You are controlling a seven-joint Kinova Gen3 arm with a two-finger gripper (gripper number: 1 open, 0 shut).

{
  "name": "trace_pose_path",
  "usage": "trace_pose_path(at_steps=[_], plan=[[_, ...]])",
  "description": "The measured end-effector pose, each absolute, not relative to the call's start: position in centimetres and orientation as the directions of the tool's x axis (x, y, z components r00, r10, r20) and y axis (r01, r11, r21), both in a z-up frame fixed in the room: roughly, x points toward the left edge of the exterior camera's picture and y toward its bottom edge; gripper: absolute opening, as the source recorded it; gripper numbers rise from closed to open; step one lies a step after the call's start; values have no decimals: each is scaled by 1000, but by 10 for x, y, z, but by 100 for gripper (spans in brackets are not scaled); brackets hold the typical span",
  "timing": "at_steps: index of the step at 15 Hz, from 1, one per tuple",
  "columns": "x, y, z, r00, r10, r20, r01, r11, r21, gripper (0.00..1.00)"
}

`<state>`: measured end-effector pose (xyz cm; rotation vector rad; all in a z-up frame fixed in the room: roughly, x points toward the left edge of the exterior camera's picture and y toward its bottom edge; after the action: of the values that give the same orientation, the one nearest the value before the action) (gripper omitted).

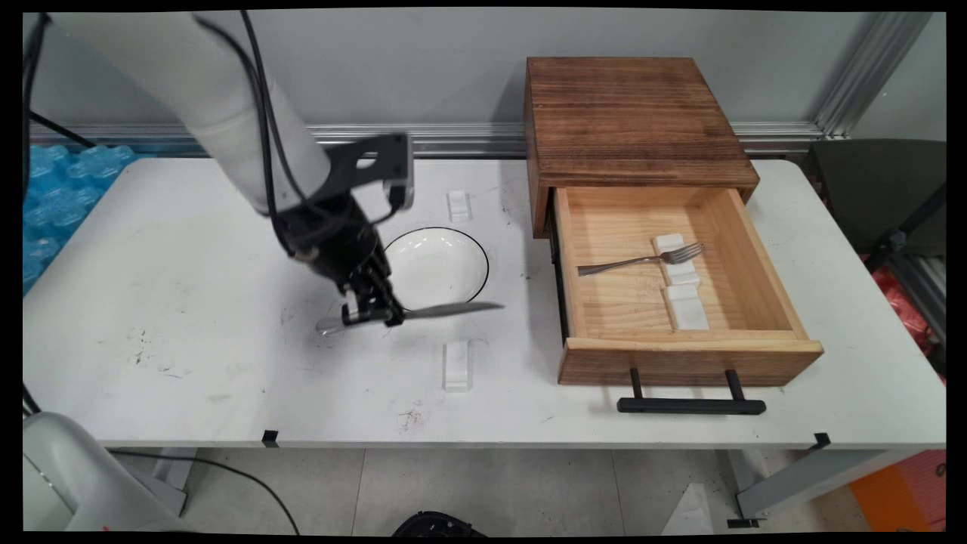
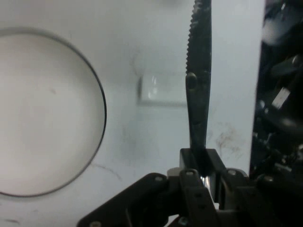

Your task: Place the picked object into the drawer

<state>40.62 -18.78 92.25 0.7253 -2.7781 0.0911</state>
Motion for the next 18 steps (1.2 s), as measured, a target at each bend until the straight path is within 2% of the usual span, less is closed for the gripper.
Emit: trace_pose_path(at_steps=[5, 9, 13, 18], plan=[[366, -208, 978, -817, -466, 340, -498, 867, -7, 0], [319, -240, 999, -788, -478, 388, -529, 848, -32, 0], [266, -273, 997, -768, -484, 418, -553, 832, -53, 0], [203, -315, 972, -772, -467, 431, -551, 829, -90, 0]])
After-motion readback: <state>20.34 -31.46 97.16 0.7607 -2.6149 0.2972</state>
